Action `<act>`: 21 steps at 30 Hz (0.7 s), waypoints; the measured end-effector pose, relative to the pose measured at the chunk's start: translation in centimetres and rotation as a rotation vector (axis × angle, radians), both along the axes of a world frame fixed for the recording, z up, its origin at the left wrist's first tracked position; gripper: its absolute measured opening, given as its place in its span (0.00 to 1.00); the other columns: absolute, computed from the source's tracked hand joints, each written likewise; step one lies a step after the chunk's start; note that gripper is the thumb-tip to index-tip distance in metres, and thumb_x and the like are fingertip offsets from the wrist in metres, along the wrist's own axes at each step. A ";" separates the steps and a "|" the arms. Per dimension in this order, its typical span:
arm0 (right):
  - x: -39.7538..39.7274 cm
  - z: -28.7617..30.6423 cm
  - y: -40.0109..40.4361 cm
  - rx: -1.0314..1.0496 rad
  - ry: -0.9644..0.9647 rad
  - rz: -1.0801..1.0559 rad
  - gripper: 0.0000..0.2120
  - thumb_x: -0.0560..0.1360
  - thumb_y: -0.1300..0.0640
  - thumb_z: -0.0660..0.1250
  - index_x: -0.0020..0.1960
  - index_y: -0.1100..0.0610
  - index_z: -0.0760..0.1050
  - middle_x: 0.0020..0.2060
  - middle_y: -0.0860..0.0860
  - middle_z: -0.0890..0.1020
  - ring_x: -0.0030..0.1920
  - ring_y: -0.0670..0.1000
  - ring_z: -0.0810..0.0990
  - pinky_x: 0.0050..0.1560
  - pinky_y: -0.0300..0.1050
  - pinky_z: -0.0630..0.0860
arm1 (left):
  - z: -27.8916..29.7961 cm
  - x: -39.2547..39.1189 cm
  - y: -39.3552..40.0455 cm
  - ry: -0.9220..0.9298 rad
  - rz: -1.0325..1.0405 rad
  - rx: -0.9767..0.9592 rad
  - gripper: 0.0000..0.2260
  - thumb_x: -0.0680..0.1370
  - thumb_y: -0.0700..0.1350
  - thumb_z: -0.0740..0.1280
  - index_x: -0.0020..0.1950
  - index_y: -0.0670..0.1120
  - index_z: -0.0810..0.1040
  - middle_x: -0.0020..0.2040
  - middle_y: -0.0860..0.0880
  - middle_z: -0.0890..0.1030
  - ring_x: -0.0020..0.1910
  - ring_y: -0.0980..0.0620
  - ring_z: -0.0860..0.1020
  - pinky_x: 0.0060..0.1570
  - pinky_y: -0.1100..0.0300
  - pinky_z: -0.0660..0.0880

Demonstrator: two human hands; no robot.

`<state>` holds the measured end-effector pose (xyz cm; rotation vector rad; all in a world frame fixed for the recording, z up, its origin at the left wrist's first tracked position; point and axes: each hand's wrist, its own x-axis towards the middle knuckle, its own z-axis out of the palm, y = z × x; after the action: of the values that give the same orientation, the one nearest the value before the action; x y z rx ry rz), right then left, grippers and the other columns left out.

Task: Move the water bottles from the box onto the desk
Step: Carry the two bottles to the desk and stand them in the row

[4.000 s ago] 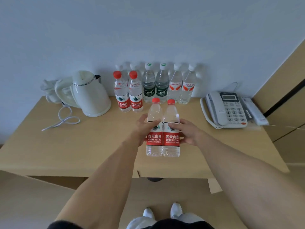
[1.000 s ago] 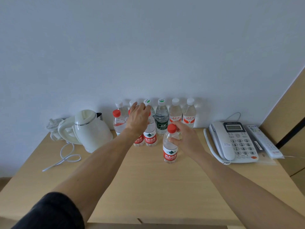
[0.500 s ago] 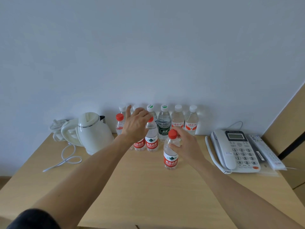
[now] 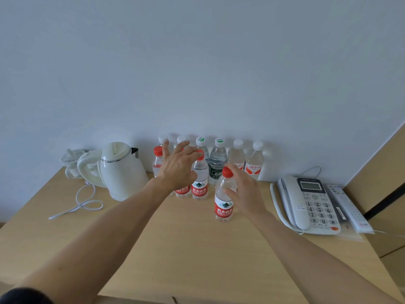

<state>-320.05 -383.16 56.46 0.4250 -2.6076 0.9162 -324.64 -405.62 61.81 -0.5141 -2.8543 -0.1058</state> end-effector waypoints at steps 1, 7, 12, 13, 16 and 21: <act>-0.4 0.1 -0.1 -0.004 -0.006 0.002 0.30 0.69 0.64 0.76 0.66 0.49 0.70 0.53 0.43 0.79 0.49 0.43 0.75 0.47 0.32 0.66 | 0.1 0.0 0.0 -0.004 -0.001 0.009 0.26 0.74 0.48 0.69 0.72 0.57 0.73 0.73 0.58 0.71 0.80 0.49 0.57 0.74 0.31 0.43; -3.0 0.6 -0.5 0.009 -0.013 0.006 0.31 0.69 0.66 0.76 0.68 0.52 0.70 0.54 0.48 0.79 0.51 0.46 0.76 0.51 0.39 0.67 | 1.1 0.0 0.4 -0.041 0.000 0.017 0.23 0.75 0.47 0.67 0.71 0.56 0.75 0.72 0.56 0.73 0.79 0.50 0.58 0.74 0.31 0.43; -4.8 0.6 -0.9 0.023 -0.013 -0.017 0.33 0.69 0.66 0.75 0.71 0.53 0.69 0.55 0.50 0.79 0.51 0.53 0.78 0.48 0.40 0.68 | 1.4 -0.2 0.6 -0.040 0.001 0.013 0.20 0.75 0.47 0.67 0.68 0.55 0.78 0.70 0.56 0.74 0.79 0.50 0.59 0.74 0.32 0.43; -5.0 0.6 -1.0 0.017 -0.002 -0.020 0.33 0.69 0.66 0.75 0.71 0.53 0.69 0.54 0.49 0.78 0.50 0.52 0.78 0.48 0.40 0.68 | 1.4 -0.2 0.6 -0.040 0.002 0.013 0.20 0.75 0.46 0.67 0.68 0.55 0.78 0.70 0.56 0.75 0.79 0.50 0.59 0.74 0.32 0.43; -5.7 0.6 -1.5 0.000 0.018 -0.024 0.33 0.69 0.66 0.75 0.70 0.51 0.69 0.52 0.45 0.75 0.48 0.47 0.74 0.48 0.40 0.68 | 1.3 -0.1 0.5 -0.049 0.007 0.024 0.21 0.75 0.46 0.67 0.68 0.55 0.78 0.71 0.57 0.74 0.79 0.51 0.59 0.74 0.32 0.43; -6.6 0.3 -1.8 0.023 0.025 -0.030 0.29 0.69 0.66 0.75 0.66 0.53 0.70 0.50 0.47 0.75 0.49 0.46 0.70 0.48 0.41 0.68 | 1.3 -0.1 0.4 -0.059 0.013 0.026 0.22 0.75 0.46 0.67 0.70 0.56 0.77 0.72 0.57 0.74 0.79 0.51 0.58 0.75 0.32 0.44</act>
<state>-326.68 -384.93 56.79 0.3988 -2.5971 0.8668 -324.70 -405.18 63.14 -0.4959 -2.9090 -0.1581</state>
